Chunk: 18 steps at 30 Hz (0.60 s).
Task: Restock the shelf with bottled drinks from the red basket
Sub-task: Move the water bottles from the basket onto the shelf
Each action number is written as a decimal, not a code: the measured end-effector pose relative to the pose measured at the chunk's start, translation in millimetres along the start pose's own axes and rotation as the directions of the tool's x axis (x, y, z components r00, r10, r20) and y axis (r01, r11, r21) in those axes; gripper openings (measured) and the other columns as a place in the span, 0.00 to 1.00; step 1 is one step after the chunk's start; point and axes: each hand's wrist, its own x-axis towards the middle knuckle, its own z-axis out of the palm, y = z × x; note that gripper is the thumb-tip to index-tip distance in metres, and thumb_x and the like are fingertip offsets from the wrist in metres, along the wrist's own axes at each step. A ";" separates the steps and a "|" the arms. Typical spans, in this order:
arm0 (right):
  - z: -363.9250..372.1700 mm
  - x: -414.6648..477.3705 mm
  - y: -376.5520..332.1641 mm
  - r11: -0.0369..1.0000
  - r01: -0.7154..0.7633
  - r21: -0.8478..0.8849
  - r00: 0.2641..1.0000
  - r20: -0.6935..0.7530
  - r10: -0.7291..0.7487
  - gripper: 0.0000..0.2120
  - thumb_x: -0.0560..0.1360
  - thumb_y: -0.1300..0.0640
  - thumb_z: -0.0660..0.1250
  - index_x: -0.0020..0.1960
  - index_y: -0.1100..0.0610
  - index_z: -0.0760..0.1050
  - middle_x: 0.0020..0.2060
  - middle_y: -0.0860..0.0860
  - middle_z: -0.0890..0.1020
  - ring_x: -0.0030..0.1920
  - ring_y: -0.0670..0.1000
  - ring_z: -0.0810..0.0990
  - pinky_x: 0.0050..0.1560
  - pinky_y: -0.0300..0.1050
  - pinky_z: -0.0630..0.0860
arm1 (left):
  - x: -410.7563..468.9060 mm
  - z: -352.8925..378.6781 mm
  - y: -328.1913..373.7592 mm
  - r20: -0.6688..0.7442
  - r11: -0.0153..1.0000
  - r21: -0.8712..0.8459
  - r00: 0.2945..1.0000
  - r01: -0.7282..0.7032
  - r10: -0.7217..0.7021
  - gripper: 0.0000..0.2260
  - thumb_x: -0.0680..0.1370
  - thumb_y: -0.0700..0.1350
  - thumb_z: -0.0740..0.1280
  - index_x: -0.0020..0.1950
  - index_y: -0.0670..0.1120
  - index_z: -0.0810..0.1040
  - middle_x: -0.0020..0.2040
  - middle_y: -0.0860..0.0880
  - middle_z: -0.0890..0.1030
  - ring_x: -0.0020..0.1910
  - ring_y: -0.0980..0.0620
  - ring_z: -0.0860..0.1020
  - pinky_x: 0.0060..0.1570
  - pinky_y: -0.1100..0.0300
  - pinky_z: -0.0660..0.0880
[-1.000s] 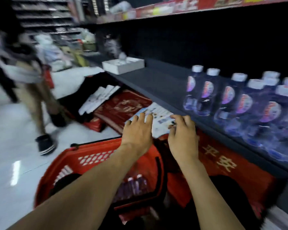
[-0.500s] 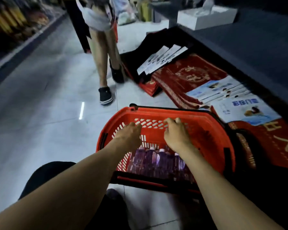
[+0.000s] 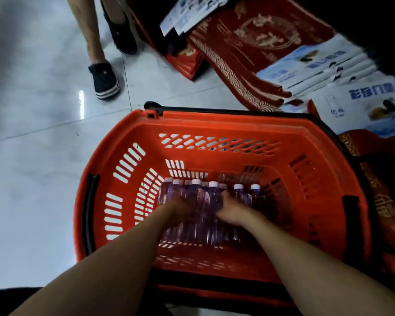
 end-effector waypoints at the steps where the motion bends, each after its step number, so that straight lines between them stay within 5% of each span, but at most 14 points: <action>1: 8.5 13.8 2.9 0.999 -0.041 0.030 0.999 0.001 0.041 0.43 0.63 0.28 0.52 0.74 0.43 0.53 0.75 0.53 0.62 0.74 0.59 0.65 0.74 0.59 0.59 | 6.9 3.8 -1.3 0.022 1.000 -0.016 1.000 0.011 -0.011 0.18 0.79 0.39 0.64 0.68 0.34 0.70 0.64 0.36 0.76 0.54 0.44 0.76 0.59 0.50 0.74; 4: 24.1 30.4 2.7 0.993 -0.119 0.024 0.993 -0.010 0.119 0.57 0.62 0.27 0.60 0.80 0.52 0.39 0.78 0.54 0.54 0.77 0.59 0.59 0.76 0.58 0.56 | 22.9 7.2 -1.2 0.039 0.999 -0.038 0.999 0.021 -0.020 0.14 0.79 0.38 0.65 0.63 0.35 0.73 0.58 0.40 0.78 0.53 0.45 0.77 0.56 0.53 0.76; 7: 36.3 39.4 18.1 0.985 -0.171 0.029 0.985 0.038 0.170 0.55 0.58 0.29 0.64 0.79 0.49 0.52 0.74 0.53 0.65 0.70 0.58 0.70 0.70 0.55 0.68 | 29.3 7.5 6.7 0.156 1.000 -0.004 0.987 0.022 -0.021 0.14 0.79 0.39 0.65 0.64 0.38 0.74 0.55 0.41 0.78 0.49 0.47 0.75 0.52 0.54 0.77; 11: 24.9 25.1 20.8 0.967 -0.155 0.201 0.983 0.132 0.130 0.26 0.71 0.49 0.71 0.67 0.51 0.72 0.60 0.51 0.78 0.59 0.52 0.78 0.61 0.47 0.75 | 32.0 7.0 11.4 0.256 1.000 0.008 0.967 0.012 -0.013 0.12 0.80 0.41 0.65 0.62 0.41 0.74 0.49 0.46 0.77 0.43 0.52 0.74 0.43 0.61 0.73; 14: 7.0 8.2 20.3 0.936 -0.110 0.334 0.989 0.130 0.070 0.27 0.76 0.56 0.67 0.73 0.51 0.67 0.68 0.51 0.73 0.66 0.53 0.74 0.65 0.46 0.71 | 36.0 8.8 6.1 0.287 0.997 -0.063 0.957 0.054 -0.034 0.07 0.79 0.40 0.65 0.57 0.43 0.76 0.44 0.47 0.77 0.39 0.53 0.74 0.39 0.64 0.73; 18: -2.6 -5.9 30.7 0.813 -0.234 0.533 0.962 0.250 0.113 0.29 0.74 0.59 0.71 0.72 0.48 0.65 0.67 0.50 0.75 0.64 0.53 0.75 0.63 0.48 0.74 | 36.7 6.4 0.6 0.328 0.976 -0.210 0.944 0.055 0.017 0.06 0.78 0.42 0.68 0.54 0.45 0.78 0.51 0.45 0.80 0.45 0.50 0.78 0.45 0.58 0.77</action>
